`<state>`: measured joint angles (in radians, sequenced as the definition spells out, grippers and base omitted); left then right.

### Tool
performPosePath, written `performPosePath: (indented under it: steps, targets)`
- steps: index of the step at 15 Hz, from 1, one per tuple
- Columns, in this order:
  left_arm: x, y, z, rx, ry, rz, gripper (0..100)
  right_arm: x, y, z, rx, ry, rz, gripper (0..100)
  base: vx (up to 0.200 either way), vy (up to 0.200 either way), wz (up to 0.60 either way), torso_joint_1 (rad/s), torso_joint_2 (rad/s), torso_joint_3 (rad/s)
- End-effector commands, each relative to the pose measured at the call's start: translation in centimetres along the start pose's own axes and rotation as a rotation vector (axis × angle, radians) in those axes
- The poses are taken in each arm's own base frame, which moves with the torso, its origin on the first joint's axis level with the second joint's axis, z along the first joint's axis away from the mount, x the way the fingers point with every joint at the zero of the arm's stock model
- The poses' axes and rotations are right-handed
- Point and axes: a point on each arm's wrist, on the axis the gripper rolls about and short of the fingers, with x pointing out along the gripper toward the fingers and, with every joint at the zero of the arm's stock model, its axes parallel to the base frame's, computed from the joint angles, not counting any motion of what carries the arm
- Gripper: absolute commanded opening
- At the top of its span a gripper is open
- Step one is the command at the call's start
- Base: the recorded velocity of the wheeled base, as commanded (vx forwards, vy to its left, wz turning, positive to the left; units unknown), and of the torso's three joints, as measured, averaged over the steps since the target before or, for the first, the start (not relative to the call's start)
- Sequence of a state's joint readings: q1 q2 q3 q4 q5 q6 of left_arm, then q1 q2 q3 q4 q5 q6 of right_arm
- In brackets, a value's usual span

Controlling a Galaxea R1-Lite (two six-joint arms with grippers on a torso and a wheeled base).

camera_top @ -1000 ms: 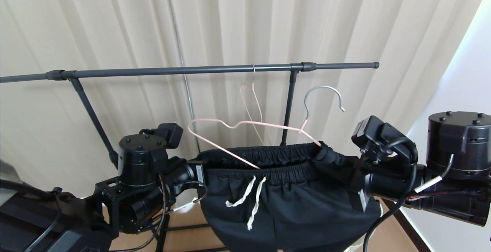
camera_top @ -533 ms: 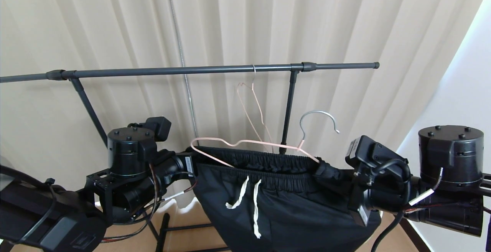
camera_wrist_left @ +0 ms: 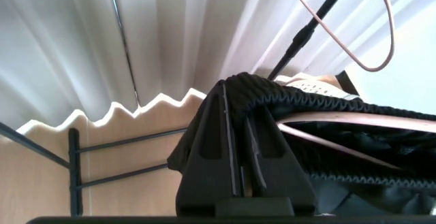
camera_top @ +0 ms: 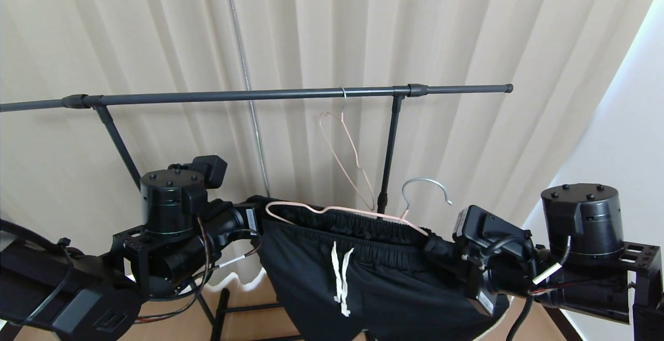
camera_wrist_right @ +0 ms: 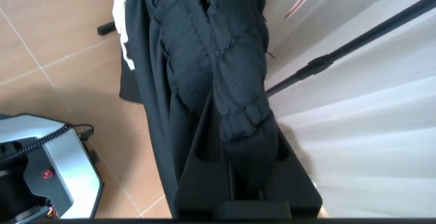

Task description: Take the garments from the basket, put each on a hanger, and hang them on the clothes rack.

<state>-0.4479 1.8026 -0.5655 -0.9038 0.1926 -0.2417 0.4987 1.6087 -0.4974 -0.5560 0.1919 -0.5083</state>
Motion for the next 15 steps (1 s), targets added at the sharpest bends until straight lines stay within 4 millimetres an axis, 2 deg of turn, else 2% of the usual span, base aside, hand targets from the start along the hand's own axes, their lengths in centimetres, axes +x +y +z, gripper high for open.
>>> performPosePath:
  steps: [1, 5, 9, 12, 15]
  targets:
    - [-0.7, -0.1, 0.6, 0.014, -0.025, -0.01, 0, 0.8, 0.1, -0.5, 0.005, 0.031, 0.012, 0, 0.0, 0.0, 0.0, 0.0, 0.0, 0.0]
    - [-1.7, -1.0, 2.1, 0.064, -0.071, -0.046, 0, 1.3, -0.1, -0.7, -0.018, 0.062, -0.017, 0, 0.0, 0.0, 0.0, 0.0, 0.0, 0.0]
    - [-1.8, -2.0, 4.0, 0.181, -0.006, -0.043, 0, 1.4, -0.4, -0.8, -0.018, 0.071, -0.031, 0, 0.0, 0.0, 0.0, 0.0, 0.0, 0.0]
    - [-3.1, -4.0, 6.7, 0.217, 0.07, -0.075, 0, 2.2, -0.4, -1.2, -0.018, 0.113, -0.054, 0, 0.0, 0.0, 0.0, 0.0, 0.0, 0.0]
    - [-3.8, -5.7, 7.9, 0.252, 0.12, -0.078, 0, 3.3, -0.5, -1.6, -0.017, 0.158, -0.079, 0, 0.0, 0.0, 0.0, 0.0, 0.0, 0.0]
